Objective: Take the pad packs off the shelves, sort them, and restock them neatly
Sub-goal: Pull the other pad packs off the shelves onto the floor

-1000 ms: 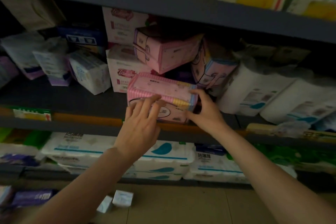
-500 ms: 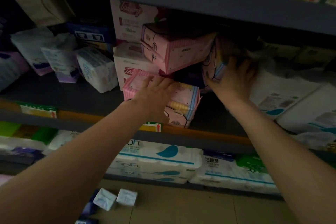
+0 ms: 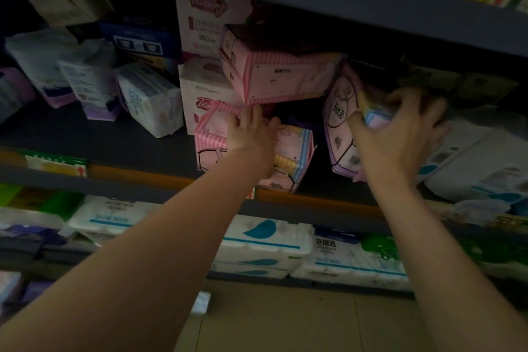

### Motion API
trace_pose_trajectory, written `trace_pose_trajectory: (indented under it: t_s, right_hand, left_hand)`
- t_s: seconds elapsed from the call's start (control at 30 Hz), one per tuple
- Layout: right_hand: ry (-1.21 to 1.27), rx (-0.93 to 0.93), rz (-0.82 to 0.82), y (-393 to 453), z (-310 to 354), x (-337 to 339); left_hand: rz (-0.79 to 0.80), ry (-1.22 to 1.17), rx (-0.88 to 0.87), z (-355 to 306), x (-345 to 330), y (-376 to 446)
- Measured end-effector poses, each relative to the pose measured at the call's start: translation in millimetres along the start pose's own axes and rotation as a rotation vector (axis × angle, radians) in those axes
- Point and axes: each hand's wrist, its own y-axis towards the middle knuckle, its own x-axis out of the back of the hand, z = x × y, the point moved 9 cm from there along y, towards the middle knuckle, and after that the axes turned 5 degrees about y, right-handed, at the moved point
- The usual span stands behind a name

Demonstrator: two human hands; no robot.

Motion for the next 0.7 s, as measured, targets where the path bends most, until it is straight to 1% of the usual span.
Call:
trace_pose_trajectory:
  t_s: [0.07, 0.1, 0.2, 0.23, 0.3, 0.37, 0.43, 0.47, 0.53, 0.63, 0.7]
  right_hand:
    - [0.041, -0.015, -0.016, -17, 1, 15]
    - [0.064, -0.022, -0.013, -26, 1, 20]
    - [0.095, -0.009, 0.039, -57, 7, 24]
    - [0.103, 0.018, 0.062, -69, 12, 25]
    - [0.125, 0.095, 0.099, -96, 28, 26]
    - [0.125, 0.181, 0.115, -121, 51, 27]
    - [0.156, 0.266, 0.133, -141, 84, 27]
    - [0.189, 0.316, 0.145, -149, 105, 26]
    - [0.258, 0.428, 0.175, -163, 151, 20]
    - [0.367, 0.53, 0.255, -188, 217, 6]
    - [0.452, 0.575, 0.324, -212, 257, -4]
  left_hand:
    - [-0.122, -0.061, 0.001, 3, 7, -14]
    - [-0.208, -0.095, -0.011, 7, 10, -25]
    - [-0.54, -0.203, -0.101, 27, 22, -66]
    - [-0.606, -0.257, -0.142, 38, 24, -79]
    - [-0.645, -0.342, -0.177, 66, 24, -103]
    - [-0.679, -0.38, -0.141, 102, 27, -127]
    - [-0.733, -0.492, -0.025, 144, 30, -151]
    - [-0.737, -0.608, 0.059, 167, 28, -161]
    - [-0.743, -0.851, 0.251, 214, 18, -181]
    - [-0.767, -1.076, 0.569, 286, -13, -224]
    - [-0.777, -1.228, 0.781, 331, -46, -263]
